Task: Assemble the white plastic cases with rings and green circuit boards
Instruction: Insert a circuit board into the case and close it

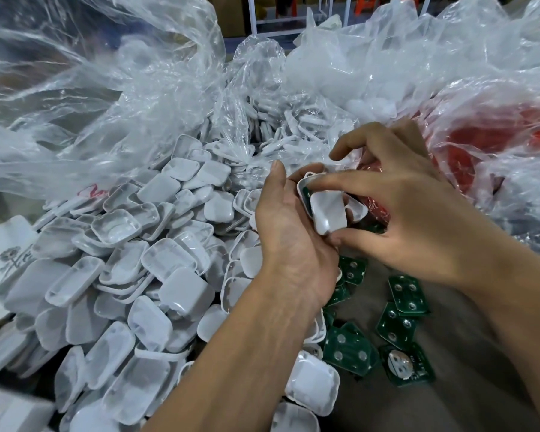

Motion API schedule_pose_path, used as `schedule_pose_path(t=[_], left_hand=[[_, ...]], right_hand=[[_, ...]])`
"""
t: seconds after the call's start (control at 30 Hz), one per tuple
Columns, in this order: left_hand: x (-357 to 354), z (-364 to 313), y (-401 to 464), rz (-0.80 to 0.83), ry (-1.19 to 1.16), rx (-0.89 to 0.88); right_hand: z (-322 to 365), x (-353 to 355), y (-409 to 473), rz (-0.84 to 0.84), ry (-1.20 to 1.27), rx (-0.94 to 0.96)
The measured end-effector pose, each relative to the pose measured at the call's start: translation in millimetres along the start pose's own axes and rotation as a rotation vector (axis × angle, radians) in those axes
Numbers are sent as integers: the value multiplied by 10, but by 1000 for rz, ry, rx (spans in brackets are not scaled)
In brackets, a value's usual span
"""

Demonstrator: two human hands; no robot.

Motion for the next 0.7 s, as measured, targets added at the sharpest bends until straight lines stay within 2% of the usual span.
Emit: schedule_pose_path(t=[0.3,0.43,0.57,0.63,0.7], left_hand=[[-2,2,-9,24,65,26],[18,4,14,24,97,23],[9,26,37,58,103,46],[9,54,40,75,118,103],[3,73,33,95,152,167]], right_hand=[[31,39,15,-93,30,129],[26,106,12,-155,237,186],[-103,160,15,-222,533,43],[-196,187,9,-293,698,-52],[-267,187,12,-321,761,-115]])
Point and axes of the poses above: each hand's wrist, its own y-axis towards the middle knuckle, its own x-axis out of the back of the hand, z = x × y, the point moved 4 cm from there along y, towards the middle knuckle, and after that the axes turned 6 degrees about -x, right-handed, at the moved point
